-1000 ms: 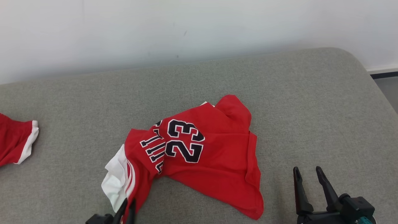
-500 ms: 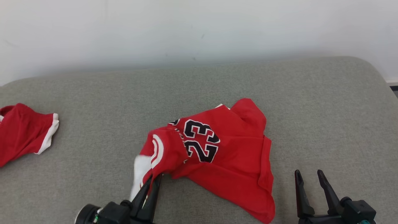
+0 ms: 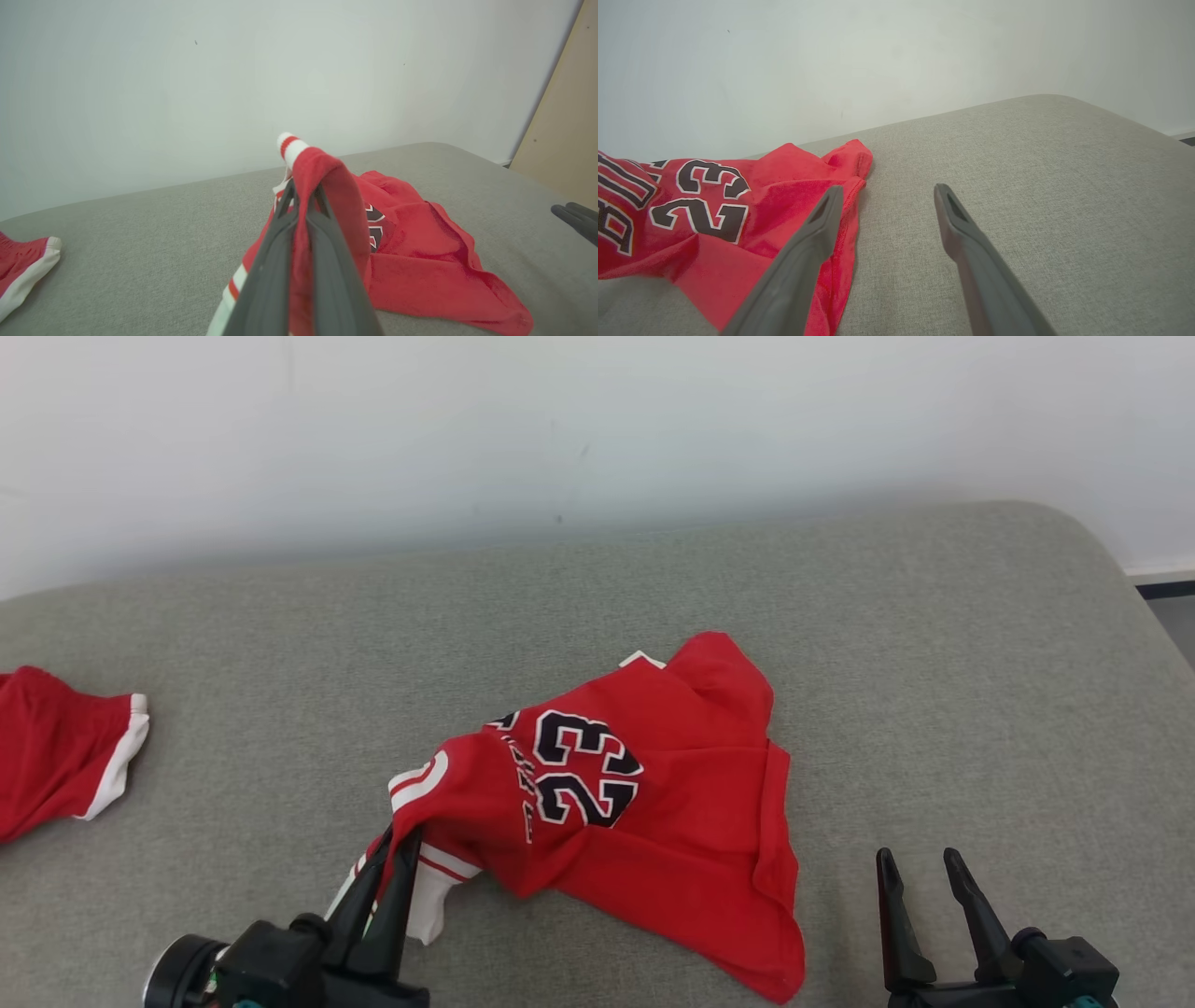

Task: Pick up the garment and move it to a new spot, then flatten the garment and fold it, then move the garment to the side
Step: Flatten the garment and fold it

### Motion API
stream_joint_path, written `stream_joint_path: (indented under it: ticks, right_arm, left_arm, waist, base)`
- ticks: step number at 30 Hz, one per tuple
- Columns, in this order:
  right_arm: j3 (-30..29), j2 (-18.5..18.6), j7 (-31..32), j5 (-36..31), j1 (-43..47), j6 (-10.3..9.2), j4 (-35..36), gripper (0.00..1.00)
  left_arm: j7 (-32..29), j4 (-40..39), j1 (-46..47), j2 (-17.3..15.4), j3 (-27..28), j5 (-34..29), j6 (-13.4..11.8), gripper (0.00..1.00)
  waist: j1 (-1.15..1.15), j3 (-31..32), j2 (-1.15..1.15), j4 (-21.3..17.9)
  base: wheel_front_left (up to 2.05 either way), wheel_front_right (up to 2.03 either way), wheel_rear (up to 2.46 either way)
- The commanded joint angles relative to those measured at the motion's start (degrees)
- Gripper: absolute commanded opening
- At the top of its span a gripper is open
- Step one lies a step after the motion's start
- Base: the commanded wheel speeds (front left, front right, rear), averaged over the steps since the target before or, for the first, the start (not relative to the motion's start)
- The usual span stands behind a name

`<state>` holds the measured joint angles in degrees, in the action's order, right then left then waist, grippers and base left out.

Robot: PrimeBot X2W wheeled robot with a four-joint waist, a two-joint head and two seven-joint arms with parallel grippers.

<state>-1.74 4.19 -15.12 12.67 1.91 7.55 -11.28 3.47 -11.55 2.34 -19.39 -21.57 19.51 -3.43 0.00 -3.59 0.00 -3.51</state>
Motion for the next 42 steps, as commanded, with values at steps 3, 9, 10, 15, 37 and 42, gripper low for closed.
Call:
stream_joint_path:
  ticks: [3, 9, 10, 15, 37, 42]
  right_arm:
    - [-0.3, -0.1, 0.0, -0.1, -0.2, -0.13, -0.1, 1.00]
    - [-0.3, 0.3, 0.0, -0.2, -0.7, -0.13, -0.4, 1.00]
    - [-0.4, 0.4, 0.0, -0.2, -0.6, -0.13, -0.4, 1.00]
    - [-0.7, 0.5, 0.0, -0.6, -0.3, -0.13, -0.6, 1.00]
    - [0.7, 0.8, 0.0, -1.4, -4.9, -0.13, -1.8, 1.00]
    - [1.0, 0.5, 0.0, -1.6, -5.7, -0.13, -1.9, 1.00]
  left_arm:
    - [1.3, 3.1, -0.8, -0.7, 1.2, 0.5, -0.2, 0.00]
    - [3.4, 8.0, 0.6, -0.8, 2.6, 1.6, 0.2, 0.00]
    - [4.0, 8.5, 0.9, -0.6, 2.8, 1.9, 0.2, 0.00]
    - [5.2, 11.0, 2.4, -1.0, 3.0, 1.5, 0.4, 0.00]
    - [5.9, 33.5, 19.5, -8.0, 7.0, 2.8, 5.8, 0.00]
    - [6.5, 40.7, 23.3, -9.5, 6.4, 2.2, 7.2, 0.24]
  waist:
    - [0.00, -0.5, 0.00, -1.8]
    - [0.00, -0.9, 0.00, -2.6]
    - [0.00, -0.9, 0.00, -2.7]
    - [0.00, -1.0, 0.00, -2.0]
    - [0.00, -6.3, 0.00, -3.8]
    - [0.00, -7.2, 0.00, -4.7]
  base:
    - [0.00, 0.00, 0.00]
    - [0.00, 0.00, 0.00]
    - [0.00, 0.00, 0.00]
    - [0.00, 0.00, 0.00]
    - [0.00, 0.00, 0.00]
    - [0.00, 0.00, 0.00]
